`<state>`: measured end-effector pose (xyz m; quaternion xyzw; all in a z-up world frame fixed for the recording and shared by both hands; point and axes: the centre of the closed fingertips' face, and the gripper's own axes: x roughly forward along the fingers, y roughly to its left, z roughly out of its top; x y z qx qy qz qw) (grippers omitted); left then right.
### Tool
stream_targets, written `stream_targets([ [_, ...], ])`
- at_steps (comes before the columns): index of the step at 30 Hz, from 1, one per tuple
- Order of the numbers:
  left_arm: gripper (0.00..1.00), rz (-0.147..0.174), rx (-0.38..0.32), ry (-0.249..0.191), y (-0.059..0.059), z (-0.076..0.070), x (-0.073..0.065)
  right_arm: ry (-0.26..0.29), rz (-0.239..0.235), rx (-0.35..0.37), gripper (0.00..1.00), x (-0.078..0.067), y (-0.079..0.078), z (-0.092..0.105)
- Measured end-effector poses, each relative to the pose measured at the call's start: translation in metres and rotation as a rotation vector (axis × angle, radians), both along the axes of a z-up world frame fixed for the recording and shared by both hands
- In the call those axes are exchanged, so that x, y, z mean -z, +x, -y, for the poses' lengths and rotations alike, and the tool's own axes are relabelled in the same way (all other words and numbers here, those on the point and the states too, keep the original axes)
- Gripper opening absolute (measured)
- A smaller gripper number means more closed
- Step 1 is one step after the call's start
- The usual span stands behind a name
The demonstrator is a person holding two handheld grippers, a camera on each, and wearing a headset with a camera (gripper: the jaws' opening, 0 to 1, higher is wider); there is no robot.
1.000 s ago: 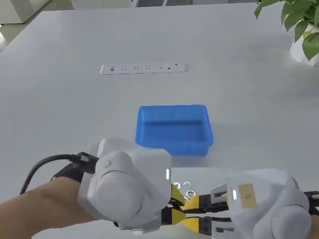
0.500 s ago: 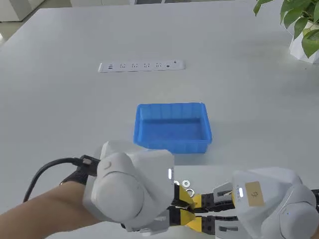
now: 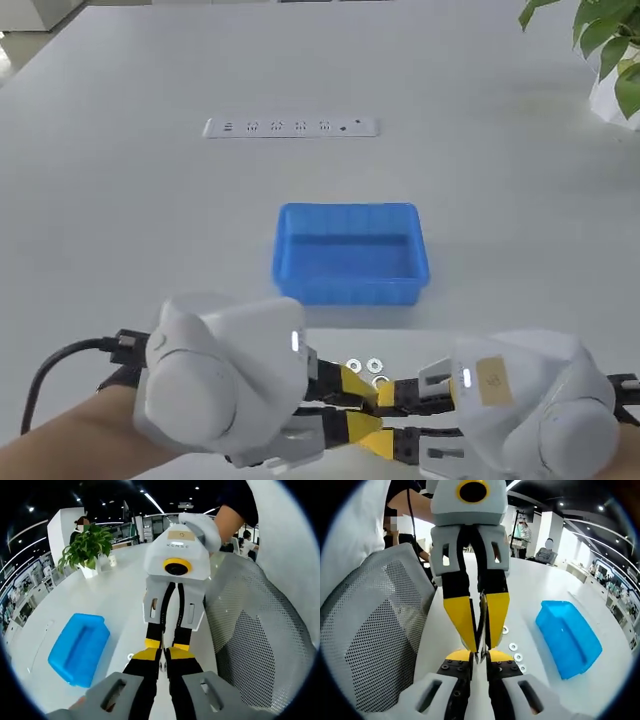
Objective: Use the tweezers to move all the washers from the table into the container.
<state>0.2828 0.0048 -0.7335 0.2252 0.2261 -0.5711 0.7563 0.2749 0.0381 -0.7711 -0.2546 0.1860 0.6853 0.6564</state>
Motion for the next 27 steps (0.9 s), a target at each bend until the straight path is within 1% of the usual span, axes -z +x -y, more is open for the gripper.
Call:
stream_targets([
  [1, 0.09, -0.001, -0.001, -0.001, 0.000, 0.000, 0.000, 0.000, -0.003, -0.003, 0.14, 0.000, -0.001, -0.001],
  [2, 0.09, -0.007, 0.002, -0.003, -0.001, 0.000, 0.000, -0.013, 0.020, -0.024, 0.12, 0.002, -0.002, -0.003],
  [3, 0.08, -0.008, 0.008, -0.002, -0.002, 0.001, 0.000, -0.036, 0.086, -0.047, 0.09, 0.003, 0.003, -0.002],
  [4, 0.08, 0.000, 0.006, 0.004, -0.001, 0.000, 0.000, -0.028, 0.070, -0.057, 0.08, 0.004, -0.001, -0.006],
  [5, 0.08, -0.004, 0.004, 0.006, -0.001, -0.001, 0.000, -0.030, 0.053, -0.051, 0.08, 0.004, -0.001, -0.006],
  [7, 0.09, -0.008, 0.002, 0.008, -0.001, -0.002, 0.000, -0.031, 0.061, -0.062, 0.08, 0.003, 0.000, -0.004],
  [10, 0.09, -0.002, 0.009, 0.024, -0.002, -0.003, 0.000, -0.027, 0.054, -0.066, 0.07, 0.004, 0.000, -0.004],
  [12, 0.09, -0.010, 0.008, 0.018, -0.003, -0.004, 0.000, -0.018, 0.044, -0.066, 0.07, 0.004, -0.001, -0.004],
  [14, 0.09, -0.029, -0.010, 0.000, -0.002, -0.005, -0.001, -0.002, 0.019, -0.054, 0.07, 0.003, -0.002, -0.004],
  [15, 0.09, -0.037, -0.011, -0.007, -0.002, -0.005, -0.002, 0.002, 0.017, -0.055, 0.07, 0.003, -0.003, -0.003],
  [19, 0.09, -0.026, -0.004, -0.017, -0.004, -0.001, -0.006, 0.008, 0.012, -0.051, 0.07, 0.003, -0.003, -0.002],
  [20, 0.09, -0.027, -0.004, -0.020, -0.004, -0.001, -0.006, 0.009, 0.010, -0.050, 0.07, 0.003, -0.003, -0.002],
  [23, 0.08, -0.041, -0.006, -0.048, -0.004, 0.000, -0.011, 0.015, 0.001, -0.047, 0.07, 0.003, -0.003, 0.000],
  [27, 0.08, -0.041, 0.010, -0.049, -0.005, 0.001, -0.013, 0.020, -0.004, -0.046, 0.07, 0.002, -0.004, 0.000],
])
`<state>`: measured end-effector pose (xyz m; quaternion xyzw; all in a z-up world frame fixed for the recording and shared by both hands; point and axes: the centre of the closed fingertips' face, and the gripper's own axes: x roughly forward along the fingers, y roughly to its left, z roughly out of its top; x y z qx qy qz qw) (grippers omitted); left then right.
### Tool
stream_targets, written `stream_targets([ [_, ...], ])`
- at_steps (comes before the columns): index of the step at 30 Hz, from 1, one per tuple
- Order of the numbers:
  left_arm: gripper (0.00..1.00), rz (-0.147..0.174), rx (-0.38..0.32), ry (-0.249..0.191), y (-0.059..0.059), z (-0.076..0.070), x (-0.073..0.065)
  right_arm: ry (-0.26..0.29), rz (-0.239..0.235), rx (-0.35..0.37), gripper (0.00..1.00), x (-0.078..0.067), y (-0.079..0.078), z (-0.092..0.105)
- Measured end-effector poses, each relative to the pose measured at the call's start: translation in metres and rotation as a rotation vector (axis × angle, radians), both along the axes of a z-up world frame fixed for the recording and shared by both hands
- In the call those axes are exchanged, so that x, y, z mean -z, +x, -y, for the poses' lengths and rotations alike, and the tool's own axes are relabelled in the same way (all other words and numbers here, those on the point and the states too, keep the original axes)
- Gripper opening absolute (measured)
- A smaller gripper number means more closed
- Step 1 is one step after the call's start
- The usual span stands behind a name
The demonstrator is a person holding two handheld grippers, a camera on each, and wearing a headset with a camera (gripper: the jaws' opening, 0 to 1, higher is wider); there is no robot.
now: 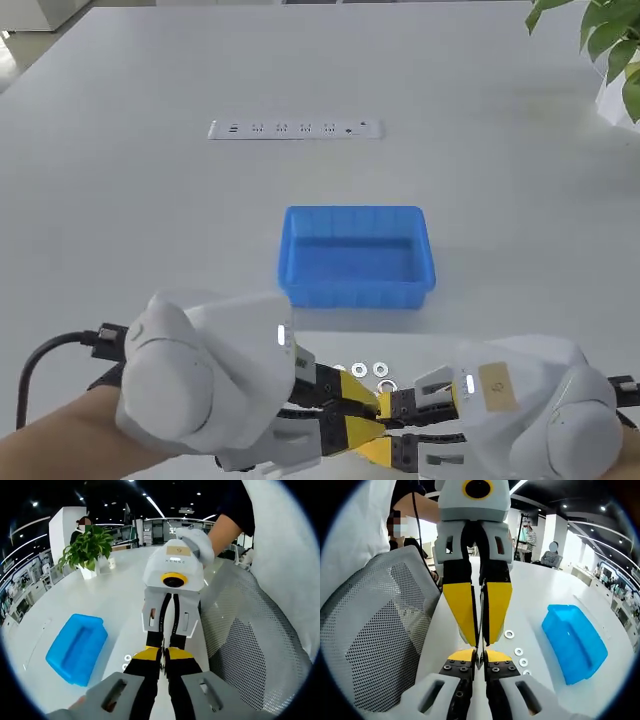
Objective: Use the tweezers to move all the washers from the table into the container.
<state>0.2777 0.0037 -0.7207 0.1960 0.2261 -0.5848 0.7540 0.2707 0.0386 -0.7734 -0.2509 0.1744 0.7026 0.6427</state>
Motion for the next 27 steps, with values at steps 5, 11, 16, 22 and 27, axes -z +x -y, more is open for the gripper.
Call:
stream_targets([
  [5, 0.07, 0.026, 0.002, -0.033, 0.003, 0.001, -0.010, 0.006, -0.014, 0.012, 0.07, 0.000, 0.002, 0.001],
  [11, 0.07, 0.027, 0.039, -0.016, 0.000, 0.003, -0.006, 0.000, -0.011, 0.011, 0.07, 0.000, 0.001, 0.000],
  [16, 0.08, 0.043, 0.078, 0.065, -0.002, 0.000, 0.005, -0.002, -0.006, 0.005, 0.07, 0.000, 0.001, -0.002],
  [22, 0.09, 0.056, 0.112, 0.129, -0.001, -0.006, 0.016, 0.002, -0.015, 0.007, 0.07, 0.000, 0.002, -0.001],
  [27, 0.09, 0.046, 0.095, 0.095, -0.001, -0.003, 0.012, 0.000, -0.015, 0.008, 0.07, 0.000, 0.002, 0.000],
])
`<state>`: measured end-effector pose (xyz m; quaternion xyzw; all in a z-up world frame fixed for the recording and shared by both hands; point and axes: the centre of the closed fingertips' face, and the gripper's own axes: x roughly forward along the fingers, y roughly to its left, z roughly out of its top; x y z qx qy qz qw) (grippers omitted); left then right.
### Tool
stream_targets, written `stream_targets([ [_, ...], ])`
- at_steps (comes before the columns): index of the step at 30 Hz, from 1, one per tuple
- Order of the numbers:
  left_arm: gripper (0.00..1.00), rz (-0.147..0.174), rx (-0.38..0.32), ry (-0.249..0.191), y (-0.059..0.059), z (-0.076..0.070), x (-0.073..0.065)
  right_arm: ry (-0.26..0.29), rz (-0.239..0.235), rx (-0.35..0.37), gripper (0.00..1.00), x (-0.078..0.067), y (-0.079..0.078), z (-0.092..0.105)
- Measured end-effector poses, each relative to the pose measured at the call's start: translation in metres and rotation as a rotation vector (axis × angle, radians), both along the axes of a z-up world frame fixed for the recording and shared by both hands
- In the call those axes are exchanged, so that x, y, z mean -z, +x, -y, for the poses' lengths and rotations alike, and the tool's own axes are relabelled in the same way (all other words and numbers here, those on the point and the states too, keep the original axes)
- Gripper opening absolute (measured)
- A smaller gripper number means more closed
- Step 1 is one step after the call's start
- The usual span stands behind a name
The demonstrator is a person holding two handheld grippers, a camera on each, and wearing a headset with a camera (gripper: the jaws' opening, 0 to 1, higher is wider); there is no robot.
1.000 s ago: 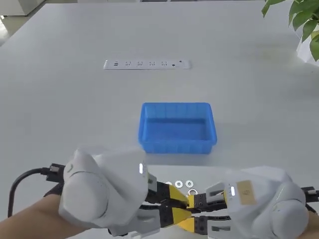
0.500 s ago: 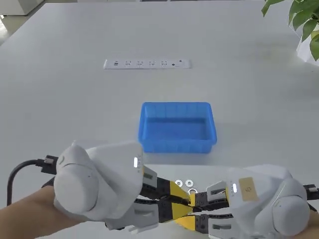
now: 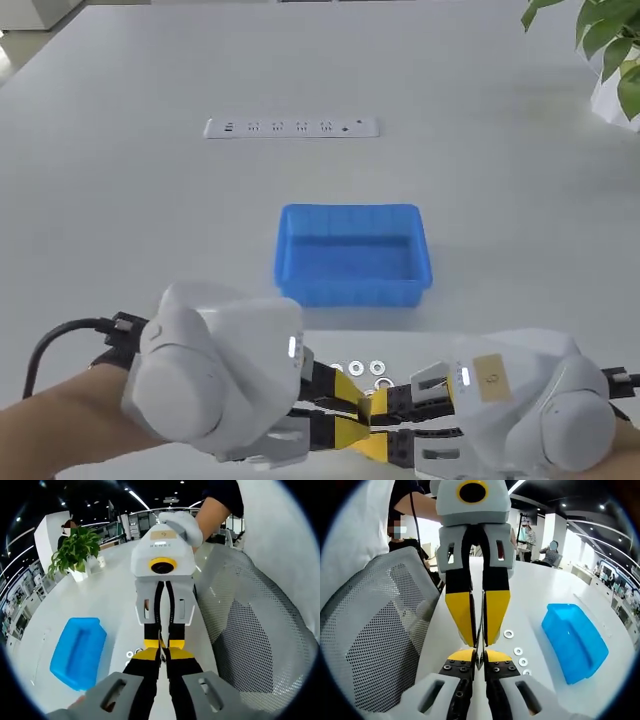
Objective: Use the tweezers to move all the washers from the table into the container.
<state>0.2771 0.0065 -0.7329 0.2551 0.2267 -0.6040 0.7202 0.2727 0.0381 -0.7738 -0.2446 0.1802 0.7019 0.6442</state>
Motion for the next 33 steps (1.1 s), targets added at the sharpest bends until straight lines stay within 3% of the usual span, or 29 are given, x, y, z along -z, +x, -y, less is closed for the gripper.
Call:
stream_targets([
  [20, 0.08, 0.000, -0.020, -0.026, 0.003, -0.004, -0.004, -0.008, 0.031, 0.012, 0.10, -0.003, 0.003, -0.003],
  [24, 0.09, -0.001, -0.034, -0.051, 0.006, -0.003, -0.010, -0.013, 0.018, 0.028, 0.13, -0.003, 0.004, -0.003],
  [26, 0.09, -0.002, -0.038, -0.055, 0.007, -0.003, -0.011, 0.006, -0.017, 0.044, 0.16, -0.005, 0.003, -0.003],
  [33, 0.09, -0.010, -0.033, -0.063, 0.007, -0.001, -0.011, -0.004, -0.021, 0.062, 0.16, -0.002, 0.006, 0.002],
])
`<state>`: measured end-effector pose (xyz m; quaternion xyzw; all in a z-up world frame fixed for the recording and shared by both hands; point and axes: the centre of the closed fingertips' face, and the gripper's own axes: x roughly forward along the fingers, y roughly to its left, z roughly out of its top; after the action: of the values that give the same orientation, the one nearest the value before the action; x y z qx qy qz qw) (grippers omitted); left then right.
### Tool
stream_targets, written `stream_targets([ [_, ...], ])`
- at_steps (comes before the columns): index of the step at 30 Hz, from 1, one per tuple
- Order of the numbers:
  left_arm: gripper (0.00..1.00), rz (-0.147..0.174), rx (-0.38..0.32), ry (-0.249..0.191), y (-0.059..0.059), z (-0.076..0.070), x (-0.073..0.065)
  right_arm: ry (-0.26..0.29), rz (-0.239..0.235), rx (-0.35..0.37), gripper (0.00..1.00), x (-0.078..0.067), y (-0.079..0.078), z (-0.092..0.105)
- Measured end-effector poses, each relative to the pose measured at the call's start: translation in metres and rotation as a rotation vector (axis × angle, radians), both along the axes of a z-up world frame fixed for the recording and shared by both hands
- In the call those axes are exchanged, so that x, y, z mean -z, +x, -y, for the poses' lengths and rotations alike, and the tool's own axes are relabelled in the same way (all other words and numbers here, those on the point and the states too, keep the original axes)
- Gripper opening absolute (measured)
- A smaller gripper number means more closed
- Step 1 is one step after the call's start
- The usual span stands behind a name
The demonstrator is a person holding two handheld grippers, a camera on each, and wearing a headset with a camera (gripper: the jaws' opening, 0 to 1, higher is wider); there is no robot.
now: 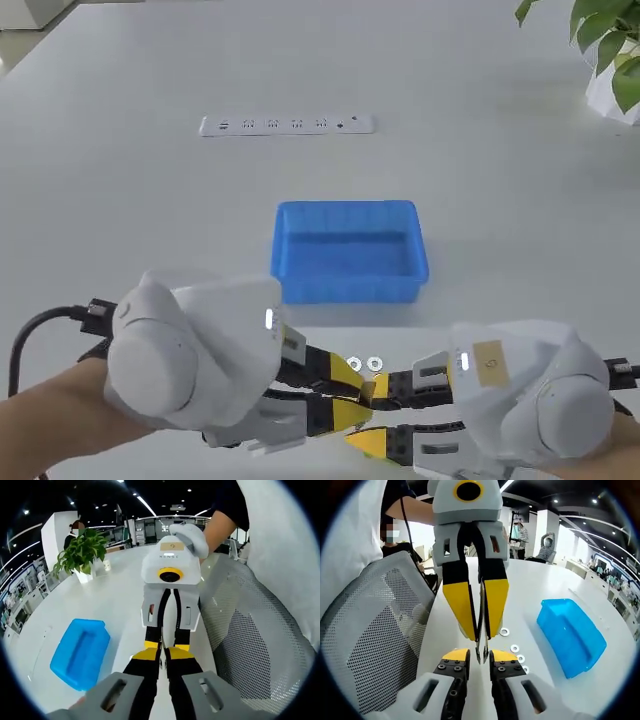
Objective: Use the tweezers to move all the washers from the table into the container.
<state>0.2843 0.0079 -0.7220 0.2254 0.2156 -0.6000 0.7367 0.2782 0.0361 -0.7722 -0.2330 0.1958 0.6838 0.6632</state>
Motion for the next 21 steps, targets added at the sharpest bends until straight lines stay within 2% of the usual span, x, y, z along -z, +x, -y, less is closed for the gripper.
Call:
stream_targets([
  [5, 0.09, -0.003, 0.007, -0.004, 0.001, 0.001, -0.001, -0.005, 0.001, 0.013, 0.19, 0.003, 0.003, 0.003],
  [10, 0.09, 0.009, -0.003, -0.007, 0.007, 0.002, -0.003, -0.004, -0.019, 0.039, 0.20, 0.003, 0.007, 0.007],
  [14, 0.09, 0.002, -0.012, -0.024, 0.010, 0.005, -0.006, -0.004, -0.023, 0.062, 0.21, 0.005, 0.012, 0.013],
  [21, 0.09, 0.001, -0.007, -0.015, 0.012, 0.008, -0.003, 0.002, -0.031, 0.100, 0.21, 0.006, 0.018, 0.025],
])
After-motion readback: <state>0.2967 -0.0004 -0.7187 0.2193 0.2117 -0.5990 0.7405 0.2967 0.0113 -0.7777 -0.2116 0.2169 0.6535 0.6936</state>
